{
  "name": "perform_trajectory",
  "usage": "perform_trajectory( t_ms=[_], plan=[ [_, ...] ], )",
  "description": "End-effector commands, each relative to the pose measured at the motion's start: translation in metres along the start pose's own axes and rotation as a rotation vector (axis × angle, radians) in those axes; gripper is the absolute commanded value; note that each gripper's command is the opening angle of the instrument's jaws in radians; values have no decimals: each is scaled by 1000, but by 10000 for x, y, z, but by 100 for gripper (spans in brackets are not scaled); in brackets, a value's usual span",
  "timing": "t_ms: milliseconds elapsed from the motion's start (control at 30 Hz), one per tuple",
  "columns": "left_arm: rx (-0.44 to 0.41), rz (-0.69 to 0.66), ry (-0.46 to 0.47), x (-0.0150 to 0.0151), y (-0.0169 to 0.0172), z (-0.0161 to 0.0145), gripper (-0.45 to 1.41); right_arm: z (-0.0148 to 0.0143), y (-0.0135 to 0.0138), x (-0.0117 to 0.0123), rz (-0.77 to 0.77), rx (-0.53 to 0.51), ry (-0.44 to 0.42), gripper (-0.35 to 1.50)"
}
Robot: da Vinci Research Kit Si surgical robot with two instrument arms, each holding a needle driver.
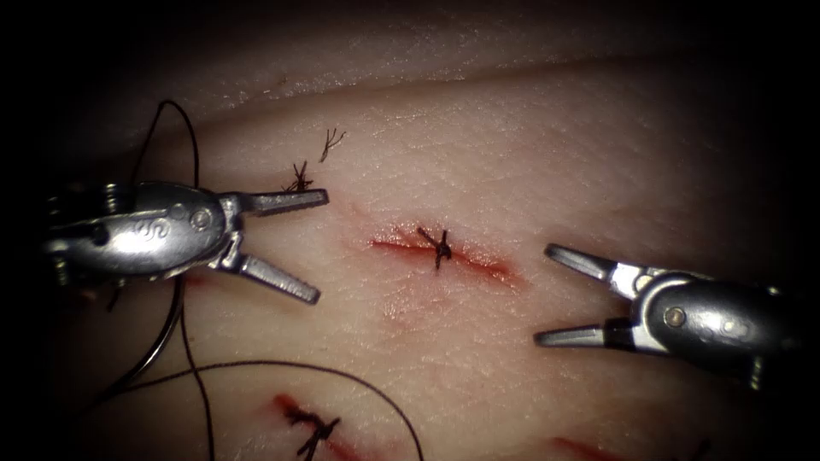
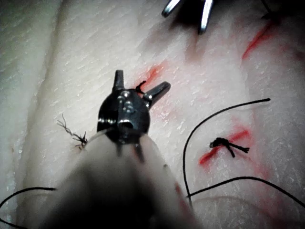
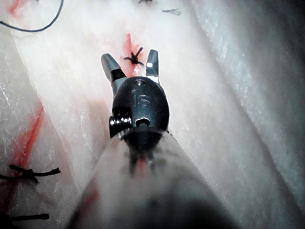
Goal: Wound Closure
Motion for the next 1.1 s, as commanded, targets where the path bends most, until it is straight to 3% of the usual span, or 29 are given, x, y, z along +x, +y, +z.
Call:
perform_trajectory(
  t_ms=[33,200,333,1100],
  plan=[
    [3,8,14,5,-4,8,52,6,6,8,1,6,1,114],
    [-15,67,57,19,7,15,46,0,19,16,18,41,-28,96],
    [-16,80,65,18,8,17,46,-6,30,18,33,31,-21,96],
    [12,99,47,5,3,15,46,-16,36,29,57,-13,53,109]
  ],
)
